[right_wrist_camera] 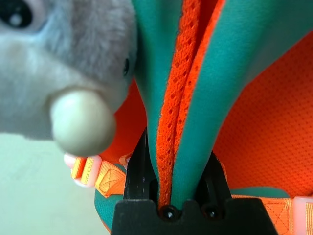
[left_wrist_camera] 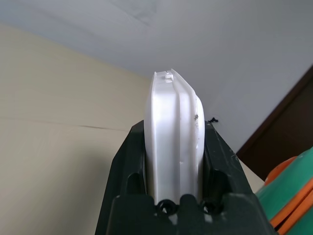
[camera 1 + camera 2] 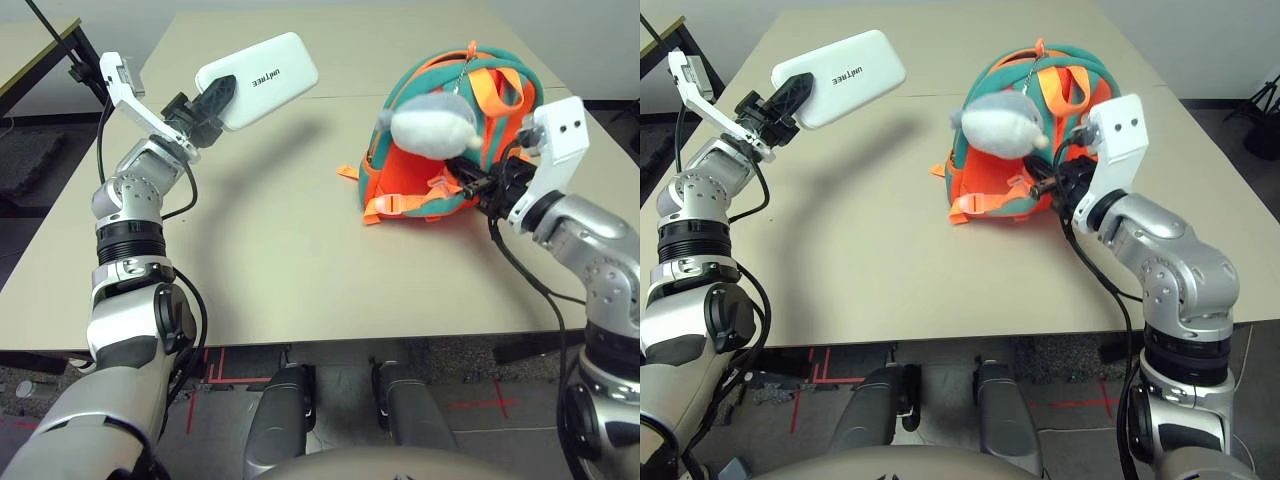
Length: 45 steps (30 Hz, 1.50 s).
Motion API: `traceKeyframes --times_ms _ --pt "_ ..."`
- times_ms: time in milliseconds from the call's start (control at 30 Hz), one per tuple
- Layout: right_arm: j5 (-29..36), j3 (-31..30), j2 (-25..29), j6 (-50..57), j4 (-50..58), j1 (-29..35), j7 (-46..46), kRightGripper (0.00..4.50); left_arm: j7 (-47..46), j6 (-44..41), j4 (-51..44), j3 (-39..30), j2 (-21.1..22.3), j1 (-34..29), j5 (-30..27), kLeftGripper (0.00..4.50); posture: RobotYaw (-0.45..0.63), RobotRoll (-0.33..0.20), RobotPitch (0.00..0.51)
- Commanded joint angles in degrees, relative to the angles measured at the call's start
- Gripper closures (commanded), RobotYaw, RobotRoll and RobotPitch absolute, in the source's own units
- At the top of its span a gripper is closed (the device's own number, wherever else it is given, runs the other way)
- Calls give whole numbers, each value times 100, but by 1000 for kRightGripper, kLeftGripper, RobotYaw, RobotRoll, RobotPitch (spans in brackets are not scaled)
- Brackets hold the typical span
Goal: Put the pencil case into the backpack and zip it.
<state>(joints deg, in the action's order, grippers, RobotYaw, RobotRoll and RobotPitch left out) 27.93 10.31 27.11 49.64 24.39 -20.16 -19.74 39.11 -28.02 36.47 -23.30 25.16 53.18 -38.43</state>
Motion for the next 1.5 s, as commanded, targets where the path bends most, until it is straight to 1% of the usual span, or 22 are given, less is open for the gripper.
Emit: traceKeyframes --times_ms 33,133,233,467,667,933,1200,1300,1500 --pt "-223 -223 -6 -285 -423 210 -109 4262 687 148 -403 324 128 109 120 3224 -192 0 118" --pt "-255 -280 -2 -442 -643 129 -200 4262 1143 76 -602 505 208 156 80 3224 -187 0 117" --pt "-311 -364 23 -578 -855 25 -312 4262 1519 -35 -654 607 303 364 16 3224 -181 0 116" --pt "-438 -515 37 -790 -1171 -68 -491 4262 2263 93 -108 794 400 1054 173 3224 -180 0 115" --pt "-508 -563 21 -838 -1273 -82 -559 4262 2822 176 181 964 401 1404 286 3225 -186 0 117" --pt "-539 -592 5 -849 -1340 -125 -581 4262 2980 5 45 1093 360 1376 317 3225 -191 0 123" --pt "-572 -606 9 -895 -1467 -230 -610 4262 3011 -327 -373 1281 415 1114 362 3225 -184 0 121" --pt "-588 -611 12 -919 -1520 -282 -628 4262 3045 -201 -360 1411 462 979 525 3225 -185 0 121" --pt "-594 -602 24 -928 -1537 -322 -638 4262 3096 138 7 1441 471 871 792 3226 -184 0 123"
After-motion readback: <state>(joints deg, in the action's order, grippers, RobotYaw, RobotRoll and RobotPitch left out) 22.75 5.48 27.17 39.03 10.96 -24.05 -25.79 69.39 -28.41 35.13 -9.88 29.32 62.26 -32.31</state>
